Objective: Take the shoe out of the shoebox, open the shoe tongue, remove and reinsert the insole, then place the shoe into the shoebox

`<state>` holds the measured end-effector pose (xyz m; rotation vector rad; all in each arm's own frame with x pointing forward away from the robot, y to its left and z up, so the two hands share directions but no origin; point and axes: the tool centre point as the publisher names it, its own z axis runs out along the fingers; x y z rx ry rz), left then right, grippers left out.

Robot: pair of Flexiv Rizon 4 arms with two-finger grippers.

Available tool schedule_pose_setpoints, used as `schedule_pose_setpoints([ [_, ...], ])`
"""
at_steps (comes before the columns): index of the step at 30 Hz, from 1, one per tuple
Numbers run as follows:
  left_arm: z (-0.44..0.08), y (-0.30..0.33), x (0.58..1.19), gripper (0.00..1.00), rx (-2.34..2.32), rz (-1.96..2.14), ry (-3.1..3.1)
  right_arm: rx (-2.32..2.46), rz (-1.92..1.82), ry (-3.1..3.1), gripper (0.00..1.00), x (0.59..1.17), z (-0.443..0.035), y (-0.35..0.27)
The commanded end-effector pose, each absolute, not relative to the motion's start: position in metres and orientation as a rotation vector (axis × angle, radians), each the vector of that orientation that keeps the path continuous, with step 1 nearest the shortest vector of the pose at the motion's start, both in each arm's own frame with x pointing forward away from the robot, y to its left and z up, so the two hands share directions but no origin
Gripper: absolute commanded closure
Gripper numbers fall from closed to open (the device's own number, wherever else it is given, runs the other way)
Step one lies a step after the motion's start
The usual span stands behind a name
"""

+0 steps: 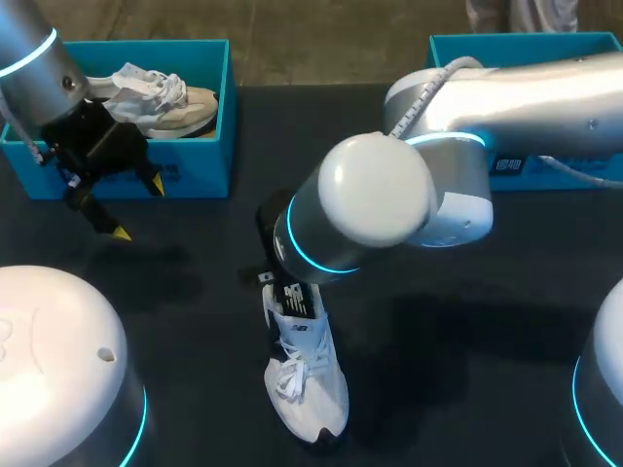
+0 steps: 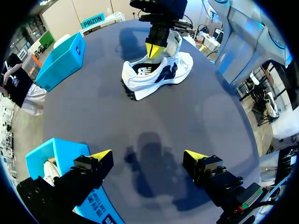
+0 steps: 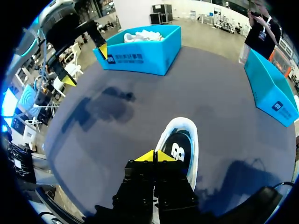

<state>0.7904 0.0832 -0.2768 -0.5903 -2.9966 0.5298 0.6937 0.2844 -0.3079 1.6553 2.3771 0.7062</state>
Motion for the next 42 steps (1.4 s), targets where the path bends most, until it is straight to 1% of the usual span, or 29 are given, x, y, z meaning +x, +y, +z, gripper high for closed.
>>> schedule_pose_setpoints([
  [1, -0.276, 0.083, 0.790, 0.00, -0.591, 0.525, -2.997, 1.652, 0.698, 2.378, 1.00, 0.695, -0.311, 0.287],
  [11, -0.278, 0.090, 0.807, 0.00, -0.517, 0.500, -2.997, 1.643, 0.655, 2.363, 1.00, 0.712, -0.331, 0.287],
  [19, -0.277, 0.092, 0.808, 0.00, -0.517, 0.497, -3.002, 1.673, 0.551, 2.294, 1.00, 0.719, -0.343, 0.280],
  [42, -0.277, 0.092, 0.808, 0.00, -0.517, 0.497, -3.002, 1.673, 0.335, 2.069, 1.00, 0.727, -0.353, 0.276],
])
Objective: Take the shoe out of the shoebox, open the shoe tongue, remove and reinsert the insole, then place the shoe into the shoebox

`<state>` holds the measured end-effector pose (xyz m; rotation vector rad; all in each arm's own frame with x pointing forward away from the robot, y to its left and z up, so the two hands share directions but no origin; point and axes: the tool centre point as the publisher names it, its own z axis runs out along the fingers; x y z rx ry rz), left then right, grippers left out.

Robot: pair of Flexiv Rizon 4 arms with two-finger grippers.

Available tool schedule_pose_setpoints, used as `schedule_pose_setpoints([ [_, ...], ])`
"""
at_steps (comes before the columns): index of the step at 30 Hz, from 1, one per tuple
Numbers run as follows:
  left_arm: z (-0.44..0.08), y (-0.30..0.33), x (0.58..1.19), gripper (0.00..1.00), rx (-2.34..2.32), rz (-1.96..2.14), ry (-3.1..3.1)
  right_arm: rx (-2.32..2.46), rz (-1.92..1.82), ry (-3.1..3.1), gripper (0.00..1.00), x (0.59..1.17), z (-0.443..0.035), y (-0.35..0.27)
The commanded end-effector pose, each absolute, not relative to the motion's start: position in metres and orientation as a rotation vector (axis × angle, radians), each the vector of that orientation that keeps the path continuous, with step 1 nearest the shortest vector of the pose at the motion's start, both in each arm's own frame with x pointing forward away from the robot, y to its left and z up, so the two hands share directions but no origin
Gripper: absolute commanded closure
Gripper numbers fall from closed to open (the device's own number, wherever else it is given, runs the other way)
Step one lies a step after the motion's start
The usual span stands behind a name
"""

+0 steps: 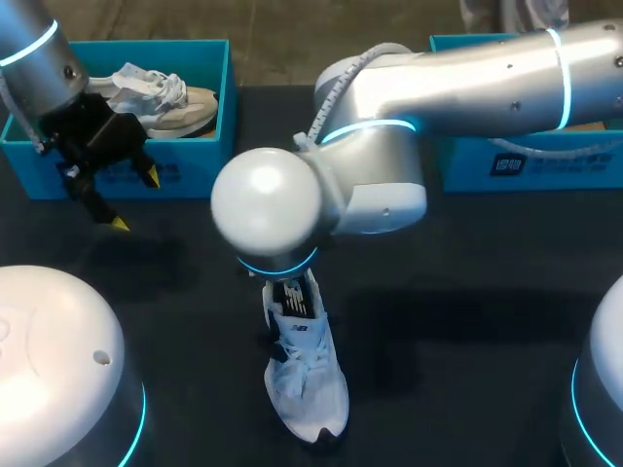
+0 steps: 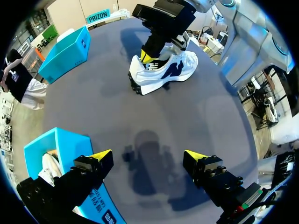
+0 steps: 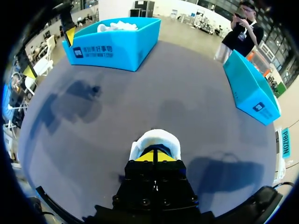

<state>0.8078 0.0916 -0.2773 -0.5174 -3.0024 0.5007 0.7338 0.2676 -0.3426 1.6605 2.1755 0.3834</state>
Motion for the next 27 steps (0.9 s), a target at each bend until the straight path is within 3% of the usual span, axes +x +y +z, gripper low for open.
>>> schedule_pose_setpoints([
  [1, -0.277, 0.092, 0.808, 0.00, -0.517, 0.497, -3.002, 1.672, 0.323, 2.061, 1.00, 0.728, -0.354, 0.275],
  [27, -0.277, 0.092, 0.808, 0.00, -0.517, 0.497, -3.002, 1.693, 0.179, 1.956, 1.00, 0.739, -0.383, 0.268],
])
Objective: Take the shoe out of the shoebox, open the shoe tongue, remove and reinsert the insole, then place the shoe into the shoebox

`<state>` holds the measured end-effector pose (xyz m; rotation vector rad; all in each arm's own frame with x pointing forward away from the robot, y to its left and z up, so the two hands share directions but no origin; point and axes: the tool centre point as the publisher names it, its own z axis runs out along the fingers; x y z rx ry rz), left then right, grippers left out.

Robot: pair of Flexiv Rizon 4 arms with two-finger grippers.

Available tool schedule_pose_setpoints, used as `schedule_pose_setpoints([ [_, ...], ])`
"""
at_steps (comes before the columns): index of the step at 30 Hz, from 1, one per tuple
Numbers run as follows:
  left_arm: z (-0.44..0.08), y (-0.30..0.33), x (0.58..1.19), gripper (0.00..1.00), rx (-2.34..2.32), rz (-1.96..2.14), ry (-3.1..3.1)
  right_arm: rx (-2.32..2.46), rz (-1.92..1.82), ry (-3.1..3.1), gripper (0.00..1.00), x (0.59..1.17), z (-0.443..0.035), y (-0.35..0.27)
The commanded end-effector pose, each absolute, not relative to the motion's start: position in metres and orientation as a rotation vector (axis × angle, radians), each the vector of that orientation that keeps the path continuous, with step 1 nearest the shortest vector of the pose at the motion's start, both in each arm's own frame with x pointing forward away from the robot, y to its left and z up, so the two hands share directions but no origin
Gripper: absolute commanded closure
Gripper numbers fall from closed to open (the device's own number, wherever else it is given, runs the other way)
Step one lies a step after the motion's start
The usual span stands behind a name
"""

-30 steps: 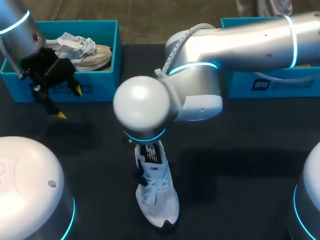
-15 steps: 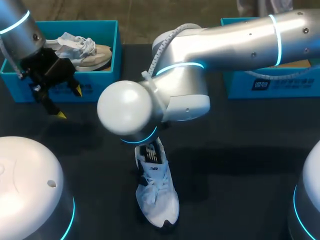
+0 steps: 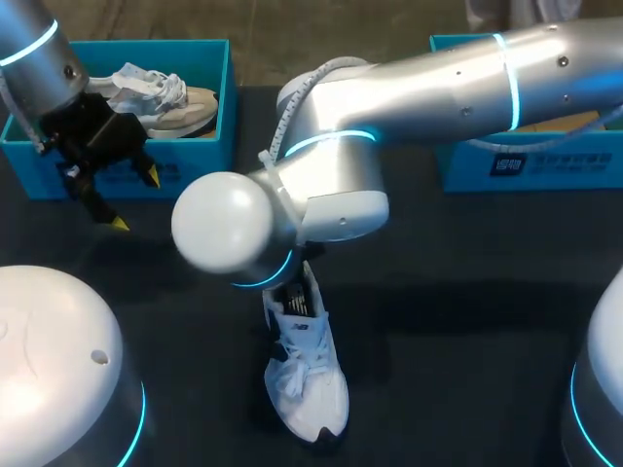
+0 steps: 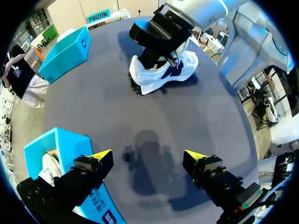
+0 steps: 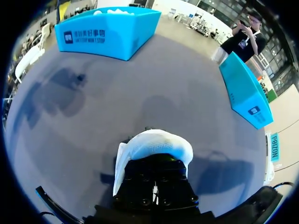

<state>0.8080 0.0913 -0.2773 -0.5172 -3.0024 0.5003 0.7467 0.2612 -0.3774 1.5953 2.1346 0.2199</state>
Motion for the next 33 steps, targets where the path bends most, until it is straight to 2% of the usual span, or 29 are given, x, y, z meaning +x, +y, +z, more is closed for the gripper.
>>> schedule_pose_setpoints([
  [1, -0.277, 0.092, 0.808, 0.00, -0.517, 0.497, -3.002, 1.691, 0.181, 1.950, 1.00, 0.737, -0.381, 0.268],
  [11, -0.277, 0.092, 0.808, 0.00, -0.517, 0.497, -3.002, 1.655, 0.138, 1.860, 1.00, 0.728, -0.364, 0.264],
  [33, -0.277, 0.092, 0.808, 0.00, -0.517, 0.497, -3.002, 1.679, -0.068, 1.784, 1.00, 0.739, -0.400, 0.259],
])
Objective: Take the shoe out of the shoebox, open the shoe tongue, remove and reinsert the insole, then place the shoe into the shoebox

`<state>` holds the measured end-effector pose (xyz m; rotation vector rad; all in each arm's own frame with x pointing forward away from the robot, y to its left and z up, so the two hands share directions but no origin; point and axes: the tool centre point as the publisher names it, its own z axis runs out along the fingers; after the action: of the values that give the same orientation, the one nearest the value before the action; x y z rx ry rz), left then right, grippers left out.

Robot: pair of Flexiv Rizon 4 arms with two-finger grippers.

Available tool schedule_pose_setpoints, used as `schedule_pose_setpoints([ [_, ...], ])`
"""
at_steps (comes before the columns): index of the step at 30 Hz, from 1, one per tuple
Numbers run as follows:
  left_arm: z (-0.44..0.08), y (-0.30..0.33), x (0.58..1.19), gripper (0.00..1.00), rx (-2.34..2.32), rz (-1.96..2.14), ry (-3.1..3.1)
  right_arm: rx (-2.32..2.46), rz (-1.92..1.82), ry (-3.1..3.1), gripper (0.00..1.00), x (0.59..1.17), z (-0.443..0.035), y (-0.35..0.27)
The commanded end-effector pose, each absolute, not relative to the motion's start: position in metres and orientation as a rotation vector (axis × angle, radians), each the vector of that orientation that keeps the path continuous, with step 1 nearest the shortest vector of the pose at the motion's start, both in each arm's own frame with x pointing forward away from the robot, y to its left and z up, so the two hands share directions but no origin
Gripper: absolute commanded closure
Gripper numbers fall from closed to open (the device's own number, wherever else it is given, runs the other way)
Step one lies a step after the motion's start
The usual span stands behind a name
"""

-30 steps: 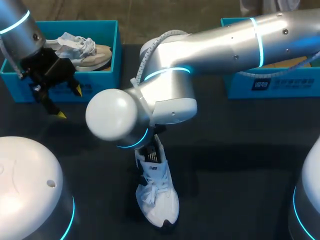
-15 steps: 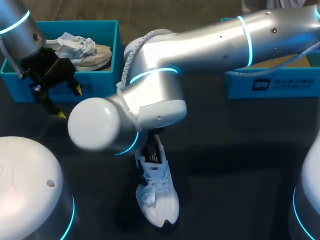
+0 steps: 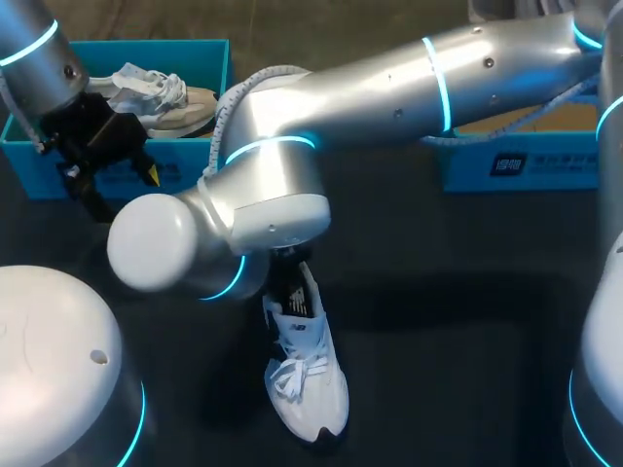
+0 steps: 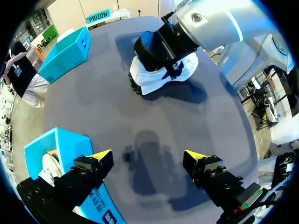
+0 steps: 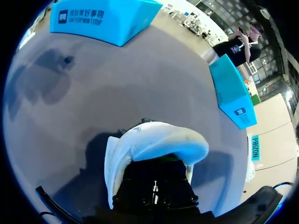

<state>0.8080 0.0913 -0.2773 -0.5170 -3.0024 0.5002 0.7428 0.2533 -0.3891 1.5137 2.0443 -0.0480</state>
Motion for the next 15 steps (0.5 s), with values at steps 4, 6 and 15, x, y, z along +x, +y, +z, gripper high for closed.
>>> schedule_pose_setpoints([
  [4, -0.277, 0.092, 0.808, 0.00, -0.517, 0.497, -3.002, 1.694, -0.039, 1.807, 1.00, 0.736, -0.403, 0.260],
  [6, -0.277, 0.092, 0.808, 0.00, -0.517, 0.497, -3.002, 1.688, -0.021, 1.795, 1.00, 0.733, -0.398, 0.261],
  [15, -0.277, 0.092, 0.808, 0.00, -0.517, 0.497, -3.002, 1.638, -0.024, 1.716, 1.00, 0.726, -0.376, 0.261],
])
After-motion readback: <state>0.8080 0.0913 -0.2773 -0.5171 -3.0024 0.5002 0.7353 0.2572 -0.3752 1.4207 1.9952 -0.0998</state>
